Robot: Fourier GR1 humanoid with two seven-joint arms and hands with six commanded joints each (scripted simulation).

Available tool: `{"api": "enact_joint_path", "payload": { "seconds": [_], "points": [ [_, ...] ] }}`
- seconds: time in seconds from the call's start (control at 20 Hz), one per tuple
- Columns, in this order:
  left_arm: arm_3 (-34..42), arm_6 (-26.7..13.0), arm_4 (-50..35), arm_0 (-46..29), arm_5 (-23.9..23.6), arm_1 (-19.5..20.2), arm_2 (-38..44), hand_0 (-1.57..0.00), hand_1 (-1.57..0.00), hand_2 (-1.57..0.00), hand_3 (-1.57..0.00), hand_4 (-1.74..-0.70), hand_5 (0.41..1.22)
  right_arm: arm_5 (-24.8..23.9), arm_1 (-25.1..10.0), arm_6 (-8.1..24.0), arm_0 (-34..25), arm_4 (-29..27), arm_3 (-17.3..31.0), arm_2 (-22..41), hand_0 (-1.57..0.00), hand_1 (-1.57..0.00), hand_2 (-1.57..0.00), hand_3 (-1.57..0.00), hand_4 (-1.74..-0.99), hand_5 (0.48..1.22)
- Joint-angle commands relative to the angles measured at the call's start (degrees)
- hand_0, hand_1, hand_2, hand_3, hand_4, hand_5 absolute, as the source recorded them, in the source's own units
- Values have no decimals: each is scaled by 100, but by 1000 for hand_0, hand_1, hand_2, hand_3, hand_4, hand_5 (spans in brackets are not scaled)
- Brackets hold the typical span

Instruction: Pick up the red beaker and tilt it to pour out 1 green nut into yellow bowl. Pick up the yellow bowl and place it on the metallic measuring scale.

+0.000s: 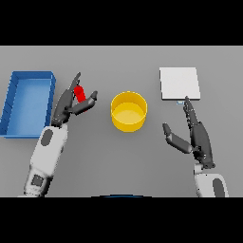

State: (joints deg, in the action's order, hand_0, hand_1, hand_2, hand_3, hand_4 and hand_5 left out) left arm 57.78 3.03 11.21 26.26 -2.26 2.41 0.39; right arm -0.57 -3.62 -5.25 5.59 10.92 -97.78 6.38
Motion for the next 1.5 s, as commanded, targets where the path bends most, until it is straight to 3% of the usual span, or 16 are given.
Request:
{"api": "enact_joint_path", "payload": {
  "seconds": [0.0, 0.2, 0.3, 0.35, 0.45, 0.5, 0.6, 0.7, 0.75, 0.85, 0.95, 1.05, 1.45],
  "points": [
    [-126, 140, -51, 84, 15, -24, 52, 1, 1, 1, 1, -1228, 687, -12, 9, 57, -21, 15, -26, 12, 1, 1, 1, 1, -1242, 642],
    [-694, 743, -327, 319, -31, -159, 387, 1, 1, -6, 1, -1303, 719, 11, -33, 59, 12, -38, -72, -31, 1, 1, 1, 1, -1246, 646],
    [-889, 859, -378, 419, -104, -252, 471, -81, -94, -157, -133, -1364, 761, 17, -29, 59, 40, -57, -133, -24, 1, 1, 1, 1, -1242, 645],
    [-944, 936, -382, 466, -162, -271, 504, -207, -230, -287, -254, -1401, 787, 20, -20, 27, 78, -40, -171, 3, 1, 1, 1, 1, -1240, 645],
    [-1070, 930, -305, 545, -443, -275, 573, -551, -588, -662, -728, -1471, 943, 6, -58, 128, 16, -44, -225, -26, 1, 1, 1, 1, -1237, 648],
    [-1108, 895, -146, 553, -600, -303, 482, -755, -783, -844, -884, -1519, 999, 6, -25, 147, -18, -62, -117, -37, 1, 1, 1, 1, -1239, 648],
    [-1161, 855, 53, 649, -673, -322, 340, -1049, -1067, -1106, -1058, -1589, 1079, 1, -25, 153, -34, -52, -92, -40, 1, 1, 1, 1, -1239, 648],
    [-1175, 902, 40, 653, -675, -334, 310, -1237, -1248, -1273, -1154, -1636, 1130, 11, -33, 19, 37, -16, -118, -8, 1, 1, 1, 1, -1242, 650],
    [-1211, 889, 28, 691, -679, -328, 317, -1304, -1313, -1333, -1237, -1597, 1148, 22, 33, 44, 31, -50, -124, 24, 1, 1, 1, 1, -1250, 647],
    [-1182, 921, 12, 649, -630, -294, 323, -1400, -1406, -1419, -1357, -1542, 1174, 42, 55, 19, 3, -102, -69, 7, 1, 1, 1, 1, -1255, 644],
    [-1031, 1170, -292, 598, -388, -298, 455, -1462, -1465, -1473, -1434, -1614, 1165, -39, 63, 77, -16, -7, -65, 17, 1, 1, 1, 1, -1245, 642],
    [-741, 1129, -557, 555, -197, -321, 494, -1501, -1503, -1509, -1484, -1660, 1150, 14, 11, 10, -6, -64, -32, -24, 1, 1, 1, 1, -1246, 644],
    [-57, 553, -480, 692, 32, 18, 173, -1556, -1557, -1558, -1553, -1724, 1132, -40, -38, -270, 24, 124, -2, 29, 1, 1, 1, 1, -1219, 656]
  ]
}}
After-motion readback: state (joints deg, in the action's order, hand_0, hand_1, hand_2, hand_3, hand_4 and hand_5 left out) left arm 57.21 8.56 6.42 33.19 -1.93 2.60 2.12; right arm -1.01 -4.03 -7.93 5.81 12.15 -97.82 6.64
